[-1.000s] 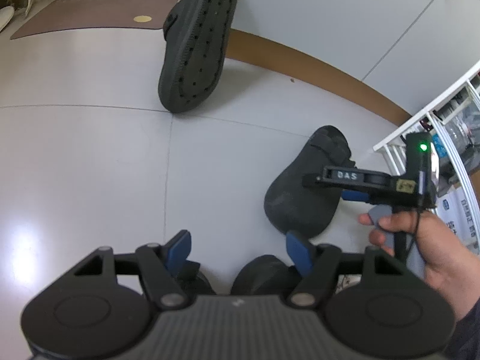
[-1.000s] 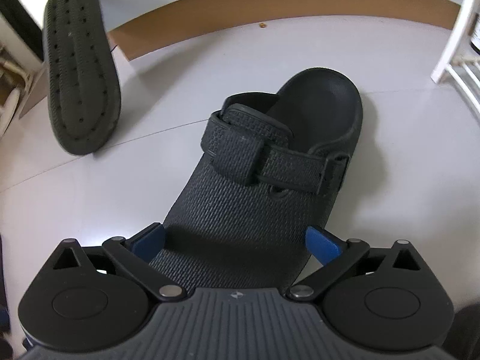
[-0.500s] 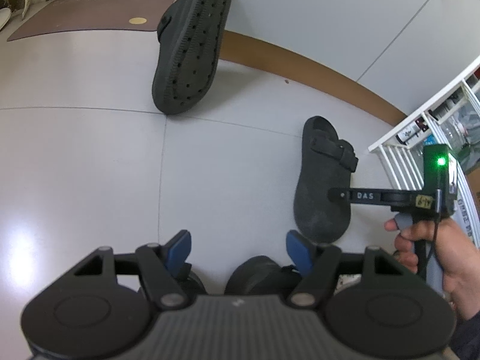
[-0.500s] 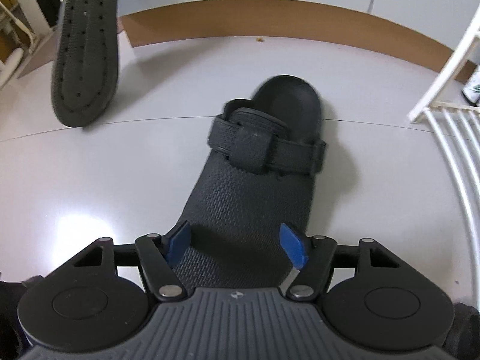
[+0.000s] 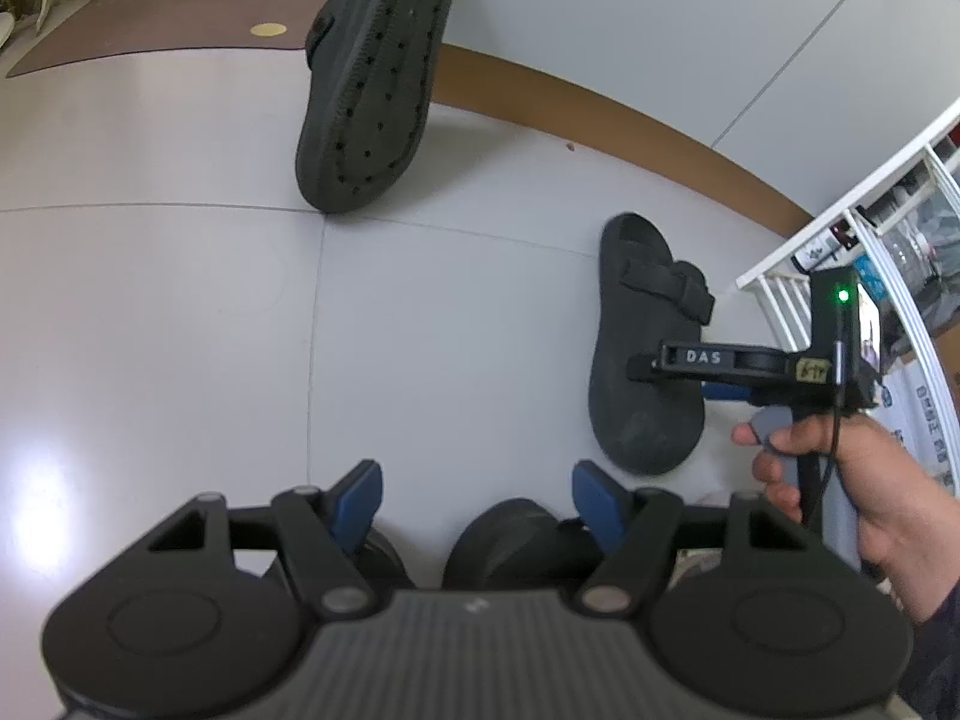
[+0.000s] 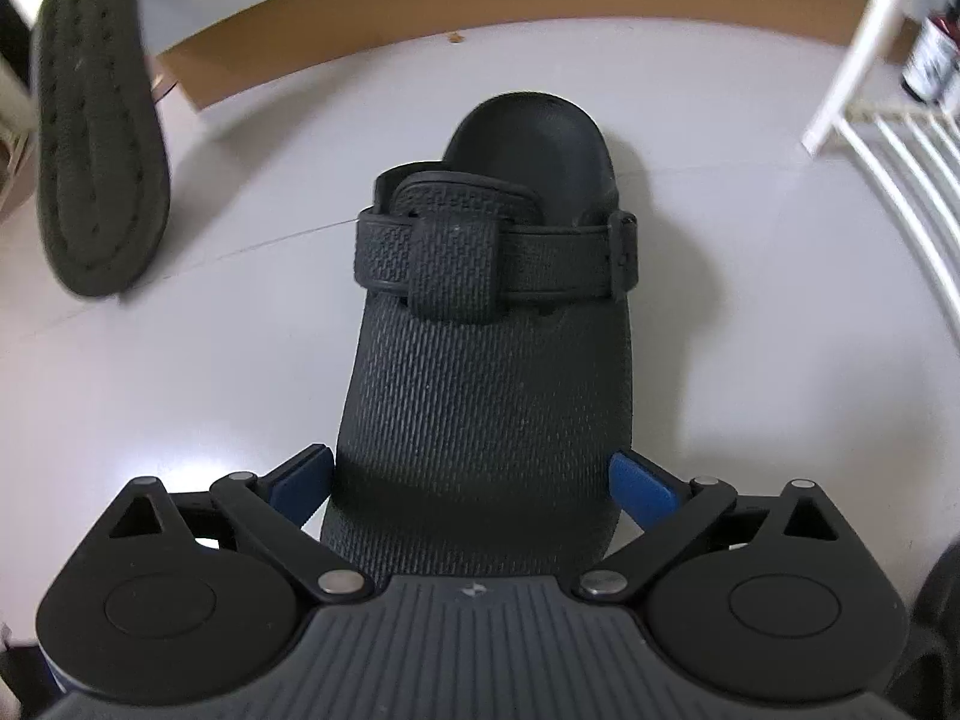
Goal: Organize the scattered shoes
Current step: 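Slide the black clog toward the shoe row with the right gripper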
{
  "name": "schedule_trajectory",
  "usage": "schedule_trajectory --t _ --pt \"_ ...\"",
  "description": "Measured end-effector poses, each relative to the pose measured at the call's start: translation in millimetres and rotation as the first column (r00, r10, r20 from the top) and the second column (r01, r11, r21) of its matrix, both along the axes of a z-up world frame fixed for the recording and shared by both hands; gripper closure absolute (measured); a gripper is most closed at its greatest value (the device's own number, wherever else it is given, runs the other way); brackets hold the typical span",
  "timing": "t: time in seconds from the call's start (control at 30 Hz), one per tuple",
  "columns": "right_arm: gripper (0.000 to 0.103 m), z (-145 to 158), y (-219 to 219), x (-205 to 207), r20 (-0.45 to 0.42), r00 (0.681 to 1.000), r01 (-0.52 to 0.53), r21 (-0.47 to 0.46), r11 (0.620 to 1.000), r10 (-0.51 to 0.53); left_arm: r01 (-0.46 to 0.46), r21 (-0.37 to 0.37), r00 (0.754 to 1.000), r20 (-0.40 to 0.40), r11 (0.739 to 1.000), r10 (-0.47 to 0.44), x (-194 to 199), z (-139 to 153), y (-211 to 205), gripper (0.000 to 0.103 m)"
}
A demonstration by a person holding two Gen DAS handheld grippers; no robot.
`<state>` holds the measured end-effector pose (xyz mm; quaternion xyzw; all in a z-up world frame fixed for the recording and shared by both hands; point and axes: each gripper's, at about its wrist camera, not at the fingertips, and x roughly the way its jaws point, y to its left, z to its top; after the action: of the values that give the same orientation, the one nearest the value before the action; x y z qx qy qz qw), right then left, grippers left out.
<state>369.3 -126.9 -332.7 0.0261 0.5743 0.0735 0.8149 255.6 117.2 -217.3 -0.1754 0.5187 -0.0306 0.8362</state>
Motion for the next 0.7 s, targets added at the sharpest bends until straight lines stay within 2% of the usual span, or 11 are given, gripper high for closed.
schedule_trajectory --t 0.3,0.6,0.7 --pt "0.006 1.6 -11.9 -12.7 0.009 0.993 -0.119 0.022 0.993 0.119 -0.005 -0.010 1.000 -0.011 1.000 0.005 -0.5 -0.9 -1.8 0.031" --pt "0.007 4.2 -5.5 -19.2 0.003 0.985 -0.171 0.033 0.985 0.171 0.007 -0.006 1.000 -0.011 1.000 -0.007 1.8 -1.0 -8.5 0.031" --pt "0.007 4.5 -3.4 -17.5 -0.011 0.988 -0.156 0.065 0.986 0.157 0.015 -0.006 1.000 -0.013 1.000 -0.015 2.0 -1.9 -11.6 0.031"
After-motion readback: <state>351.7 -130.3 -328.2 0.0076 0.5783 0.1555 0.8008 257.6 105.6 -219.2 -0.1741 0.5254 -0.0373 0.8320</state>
